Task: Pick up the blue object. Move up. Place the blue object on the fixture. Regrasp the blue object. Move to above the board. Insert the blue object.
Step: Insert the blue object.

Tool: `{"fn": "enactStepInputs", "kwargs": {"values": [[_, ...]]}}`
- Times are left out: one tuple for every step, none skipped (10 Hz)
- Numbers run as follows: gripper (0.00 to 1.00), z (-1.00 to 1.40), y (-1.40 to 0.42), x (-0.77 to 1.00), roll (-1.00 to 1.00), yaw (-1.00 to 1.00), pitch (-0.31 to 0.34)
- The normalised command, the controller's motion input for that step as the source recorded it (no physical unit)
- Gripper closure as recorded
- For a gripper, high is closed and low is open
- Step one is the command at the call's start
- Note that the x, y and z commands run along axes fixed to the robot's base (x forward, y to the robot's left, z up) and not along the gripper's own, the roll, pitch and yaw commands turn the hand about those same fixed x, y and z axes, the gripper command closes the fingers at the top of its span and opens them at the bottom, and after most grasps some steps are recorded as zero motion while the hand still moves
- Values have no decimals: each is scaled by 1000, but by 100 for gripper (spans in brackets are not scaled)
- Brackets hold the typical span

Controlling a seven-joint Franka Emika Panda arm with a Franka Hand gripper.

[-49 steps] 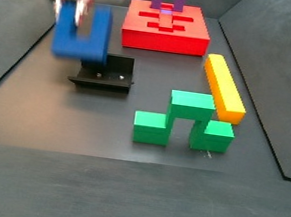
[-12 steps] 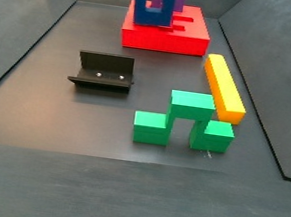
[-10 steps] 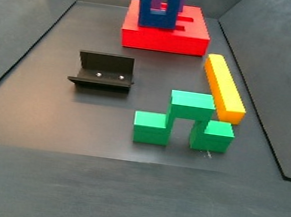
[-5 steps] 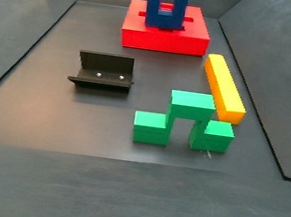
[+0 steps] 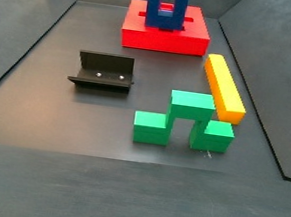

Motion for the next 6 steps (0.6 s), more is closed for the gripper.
{"fn": "enactStepInputs", "kwargs": {"values": [[100,-154,0,-163,-36,0,-11],[100,-40,0,-306,-76,0,-64],[100,0,0,-229,-46,0,-61],[100,-17,0,-20,0,14,-3],[100,-134,0,0,0,54,0],[100,-220,-29,97,0,106,-3]]}}
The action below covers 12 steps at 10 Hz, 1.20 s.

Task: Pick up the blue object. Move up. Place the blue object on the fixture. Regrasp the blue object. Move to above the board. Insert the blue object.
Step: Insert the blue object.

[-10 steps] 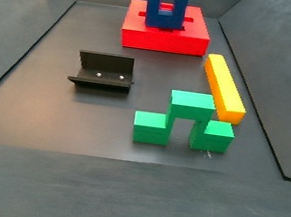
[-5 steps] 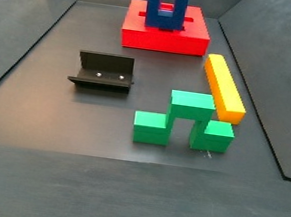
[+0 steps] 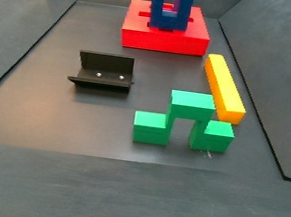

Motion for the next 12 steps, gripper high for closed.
{"fn": "enactStepInputs", "kwargs": {"values": [[100,-106,-66,323,1,143,0],[100,-86,0,366,0,80,0],[100,-94,0,246,0,23,0],[100,-306,0,120,17,0,0],[100,-594,0,40,39,0,-59],[100,-789,0,89,37,0,-47],[100,-851,17,140,0,0,0],[100,-891,6,137,0,14,0],[100,-843,0,100,0,9,0],[100,-569,0,14,-29,0,19],[100,-423,0,0,-1,0,49],[100,-214,-100,0,33,0,14]]}}
